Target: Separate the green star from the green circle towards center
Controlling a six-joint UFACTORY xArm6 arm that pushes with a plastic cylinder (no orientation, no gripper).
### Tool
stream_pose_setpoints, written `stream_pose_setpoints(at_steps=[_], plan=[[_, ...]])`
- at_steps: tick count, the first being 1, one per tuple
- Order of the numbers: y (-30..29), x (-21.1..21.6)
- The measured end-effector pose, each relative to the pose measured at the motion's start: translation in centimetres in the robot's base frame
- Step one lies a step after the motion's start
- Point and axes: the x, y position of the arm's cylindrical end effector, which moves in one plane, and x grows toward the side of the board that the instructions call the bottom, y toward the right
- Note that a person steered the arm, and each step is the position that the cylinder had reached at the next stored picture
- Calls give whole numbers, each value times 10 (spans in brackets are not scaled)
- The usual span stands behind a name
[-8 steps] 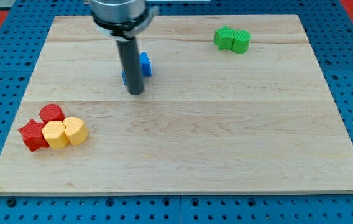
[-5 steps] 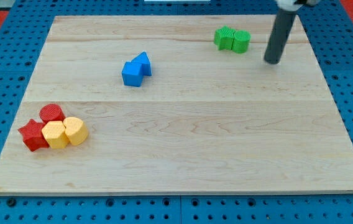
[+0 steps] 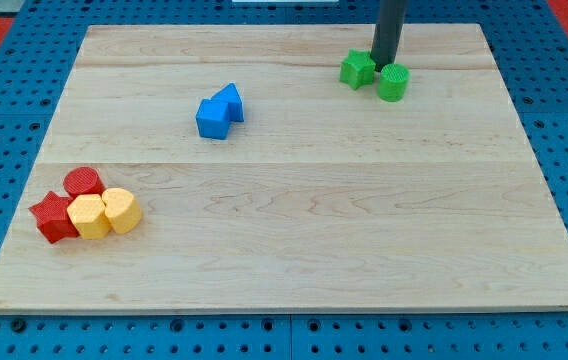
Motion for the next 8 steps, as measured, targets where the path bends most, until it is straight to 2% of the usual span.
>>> stream_pose_setpoints(at_steps=[2, 3, 5, 7, 8], plan=[[-38, -29], [-65, -15], [-65, 40], [-59, 73], [-37, 75]])
